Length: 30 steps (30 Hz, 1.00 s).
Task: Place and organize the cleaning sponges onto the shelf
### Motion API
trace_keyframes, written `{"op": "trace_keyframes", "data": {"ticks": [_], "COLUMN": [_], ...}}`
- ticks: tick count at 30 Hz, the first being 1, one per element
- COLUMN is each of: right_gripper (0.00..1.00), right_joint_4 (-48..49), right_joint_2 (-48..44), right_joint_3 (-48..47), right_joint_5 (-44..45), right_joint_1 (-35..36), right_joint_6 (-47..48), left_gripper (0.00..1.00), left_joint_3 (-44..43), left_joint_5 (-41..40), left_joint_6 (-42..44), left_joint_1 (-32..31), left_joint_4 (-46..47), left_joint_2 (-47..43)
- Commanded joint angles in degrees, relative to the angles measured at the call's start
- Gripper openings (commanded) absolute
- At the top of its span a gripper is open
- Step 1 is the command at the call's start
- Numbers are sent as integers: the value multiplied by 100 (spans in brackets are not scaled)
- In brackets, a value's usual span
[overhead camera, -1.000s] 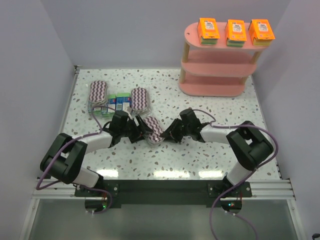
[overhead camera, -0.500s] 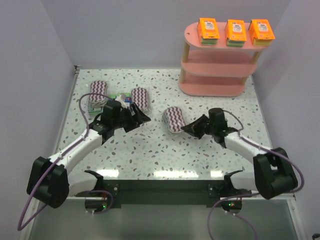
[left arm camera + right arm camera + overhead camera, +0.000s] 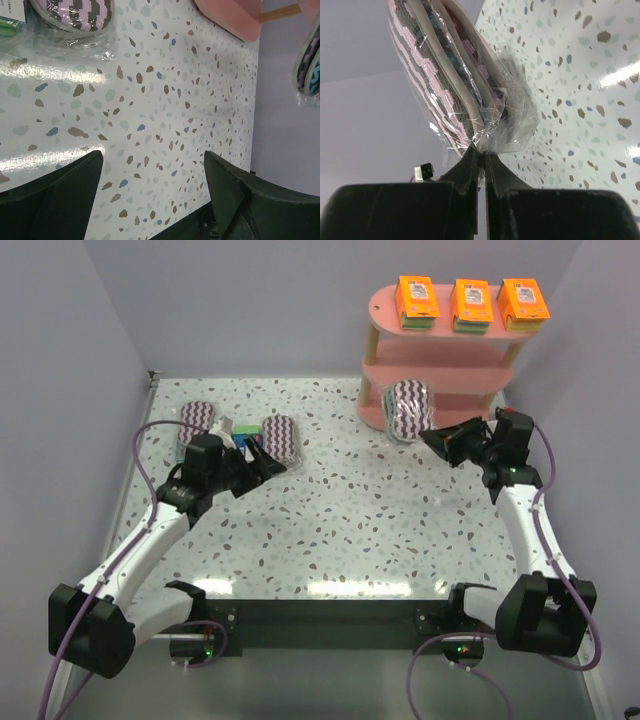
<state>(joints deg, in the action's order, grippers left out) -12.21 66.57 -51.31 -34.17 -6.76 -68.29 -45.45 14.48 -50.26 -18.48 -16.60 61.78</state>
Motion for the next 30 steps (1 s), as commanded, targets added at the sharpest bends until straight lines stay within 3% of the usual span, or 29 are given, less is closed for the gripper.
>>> {"op": "trace_keyframes", "data": {"ticks": [1,12,30], "right_gripper": [0,0,0], "right_joint_4": [323,551,158], "right_joint_2": [277,2438,4197], "right_joint_3": [-520,-2532,-4537], "right_joint_5": [-336,-19,332], "right_joint_1": [-176,-194,202], "right_joint_6": [-86,-254,-553], "left_gripper": [88,89,90], "left_joint_3": [-113,-210,-157], "left_joint_5": [29,134,55], "left_joint_6": [157,280,218], "left_joint_1": [55,319,424], "left_joint_4": [-115,-475,-660], "left_joint_2": [-280,-500,-773]}}
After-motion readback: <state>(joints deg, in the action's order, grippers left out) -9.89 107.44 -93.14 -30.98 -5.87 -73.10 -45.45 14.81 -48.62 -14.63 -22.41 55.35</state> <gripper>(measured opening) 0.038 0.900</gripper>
